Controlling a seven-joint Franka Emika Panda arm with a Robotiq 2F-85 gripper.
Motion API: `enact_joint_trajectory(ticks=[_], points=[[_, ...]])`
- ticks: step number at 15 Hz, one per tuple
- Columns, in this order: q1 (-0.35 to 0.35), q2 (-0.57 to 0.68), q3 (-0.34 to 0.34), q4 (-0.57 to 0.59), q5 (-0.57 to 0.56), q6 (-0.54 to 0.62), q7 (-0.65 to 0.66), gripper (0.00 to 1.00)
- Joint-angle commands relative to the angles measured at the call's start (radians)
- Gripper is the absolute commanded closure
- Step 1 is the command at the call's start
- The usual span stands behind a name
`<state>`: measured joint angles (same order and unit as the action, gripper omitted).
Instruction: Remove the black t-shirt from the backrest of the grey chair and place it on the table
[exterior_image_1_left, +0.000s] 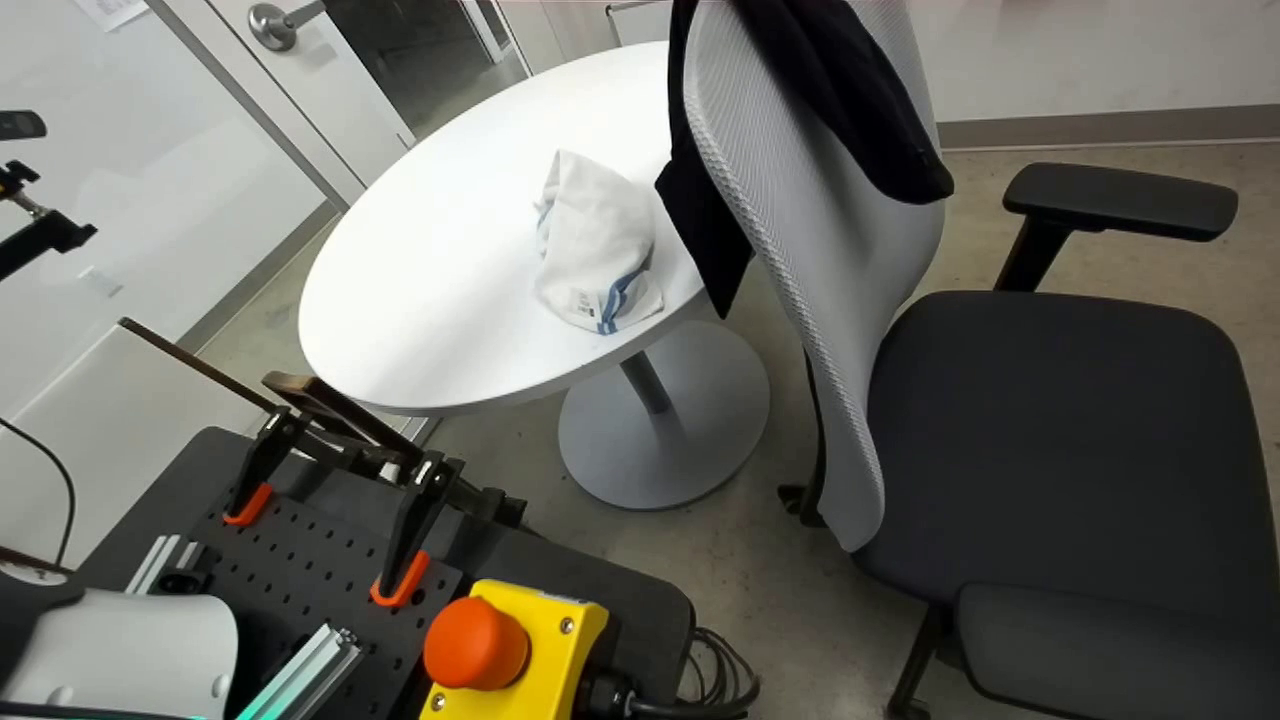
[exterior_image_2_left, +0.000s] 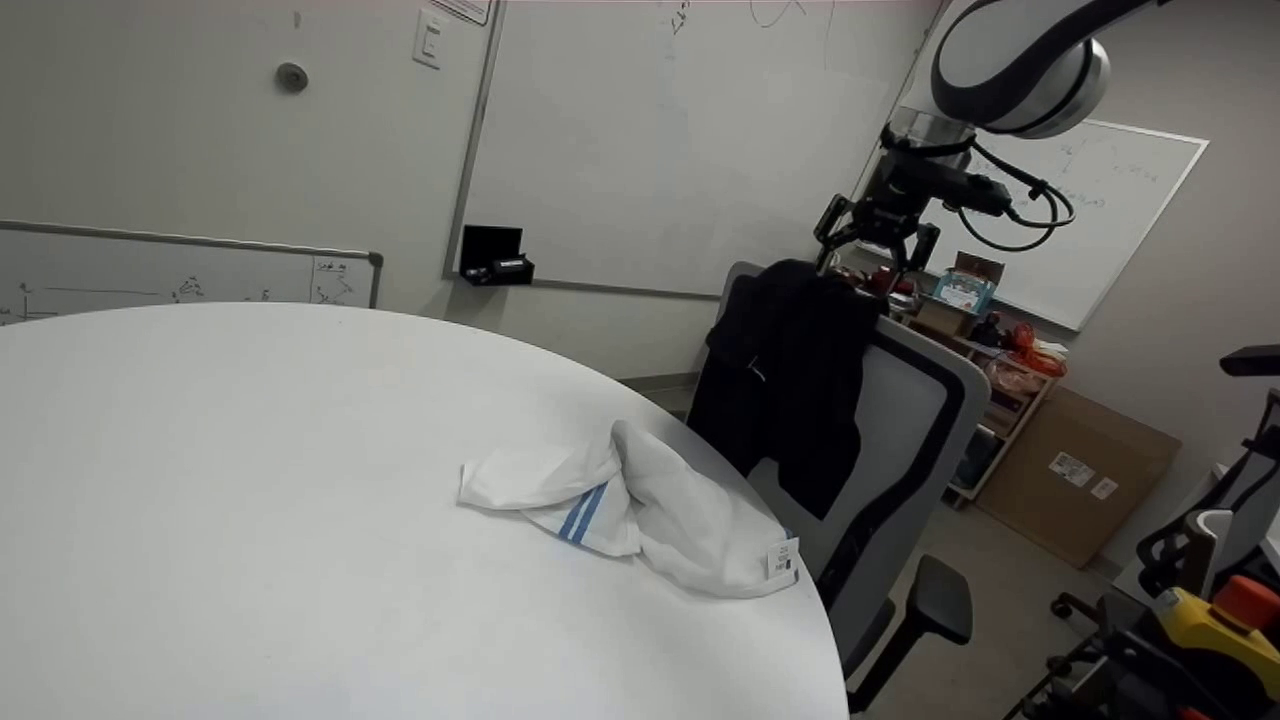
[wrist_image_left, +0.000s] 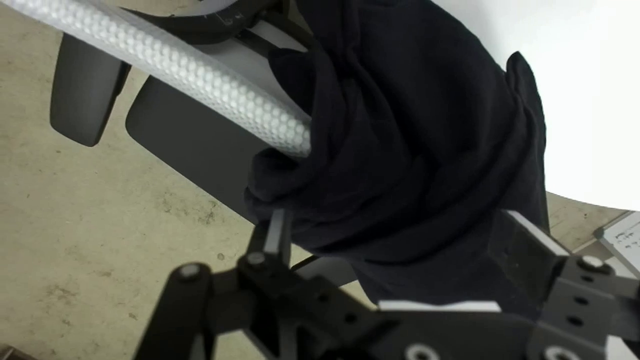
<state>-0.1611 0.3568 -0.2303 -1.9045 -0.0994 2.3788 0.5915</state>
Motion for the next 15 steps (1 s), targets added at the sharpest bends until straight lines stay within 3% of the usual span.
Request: enact_joint_trajectory(ticks=[1,3,4,9,14,15], points=[[0.027,0.029,-0.023,0.028,-0.002,-0.013,0.03,0.03],[0.031,0.034,-0.027,0.028,-0.003,-0.015,0.036,0.1],[0.032,0.037,-0.028,0.029,-0.003,-0.016,0.036,0.28],[0.038,0.035,-0.033,0.032,-0.006,-0.019,0.038,0.67],[0.045,0.023,-0.031,0.047,-0.008,-0.028,0.033,1.0],[0.046,0.022,-0.031,0.047,-0.008,-0.027,0.032,1.0]])
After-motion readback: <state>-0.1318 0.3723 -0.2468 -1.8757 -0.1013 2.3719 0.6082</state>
